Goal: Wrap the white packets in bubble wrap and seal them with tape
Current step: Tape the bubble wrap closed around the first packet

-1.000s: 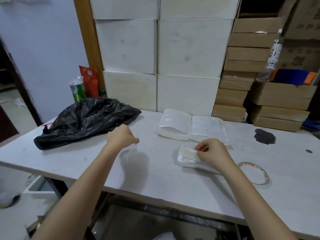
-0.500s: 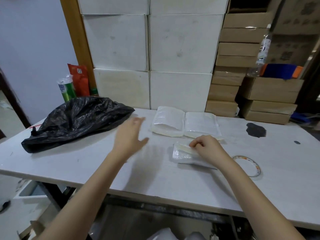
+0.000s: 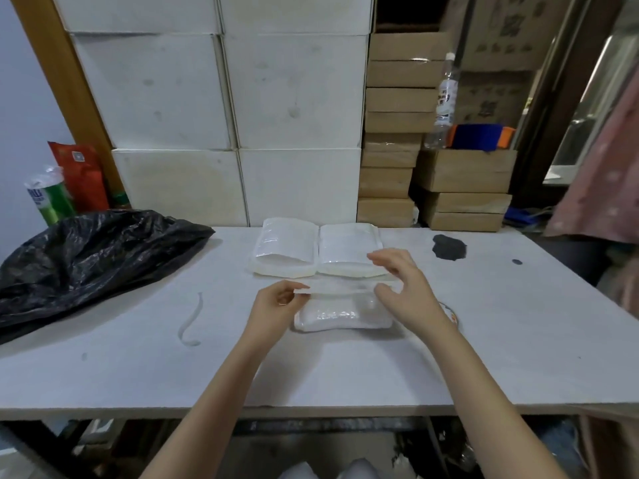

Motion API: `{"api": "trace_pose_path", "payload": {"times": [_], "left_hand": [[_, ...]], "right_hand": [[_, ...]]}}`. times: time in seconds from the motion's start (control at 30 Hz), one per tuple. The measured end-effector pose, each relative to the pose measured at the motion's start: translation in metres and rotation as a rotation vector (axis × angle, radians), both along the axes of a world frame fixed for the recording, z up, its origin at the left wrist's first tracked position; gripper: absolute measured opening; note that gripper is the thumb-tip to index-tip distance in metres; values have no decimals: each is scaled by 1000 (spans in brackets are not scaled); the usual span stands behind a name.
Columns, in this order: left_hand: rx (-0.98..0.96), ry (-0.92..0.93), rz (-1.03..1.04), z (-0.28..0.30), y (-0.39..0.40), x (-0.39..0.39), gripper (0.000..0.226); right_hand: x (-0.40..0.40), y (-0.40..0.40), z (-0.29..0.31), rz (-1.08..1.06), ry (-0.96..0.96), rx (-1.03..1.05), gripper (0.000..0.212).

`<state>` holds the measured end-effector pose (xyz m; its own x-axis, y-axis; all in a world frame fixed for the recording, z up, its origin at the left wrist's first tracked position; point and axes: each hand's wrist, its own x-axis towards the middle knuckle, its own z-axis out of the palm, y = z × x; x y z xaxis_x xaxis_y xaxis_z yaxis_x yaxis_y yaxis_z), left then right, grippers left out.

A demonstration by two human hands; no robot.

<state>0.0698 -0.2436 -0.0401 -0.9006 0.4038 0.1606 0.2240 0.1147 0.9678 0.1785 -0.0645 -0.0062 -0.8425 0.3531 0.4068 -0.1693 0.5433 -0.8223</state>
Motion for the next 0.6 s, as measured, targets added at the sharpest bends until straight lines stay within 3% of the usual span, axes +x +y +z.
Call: {"api": "trace_pose_path", "payload": {"times": [0.17, 0.33, 0.37, 0.47, 0.6], "left_hand": [[8, -14, 26, -1, 5, 6, 9], [42, -38, 98, -4, 9, 14, 27], [47, -34, 123, -4, 9, 16, 29], [22, -6, 206, -5, 9, 19, 35], [-32, 34, 286, -2, 16, 24, 32]], "right_hand": [[15, 11, -19, -43, -255, -162, 47], [-3, 7, -29, -253, -237, -530, 21], [-3, 5, -28, -257, -253, -530, 13], [-5, -3, -30, -240, -217, -477, 24], [-14, -16, -33, -369, -182, -324, 23]]}}
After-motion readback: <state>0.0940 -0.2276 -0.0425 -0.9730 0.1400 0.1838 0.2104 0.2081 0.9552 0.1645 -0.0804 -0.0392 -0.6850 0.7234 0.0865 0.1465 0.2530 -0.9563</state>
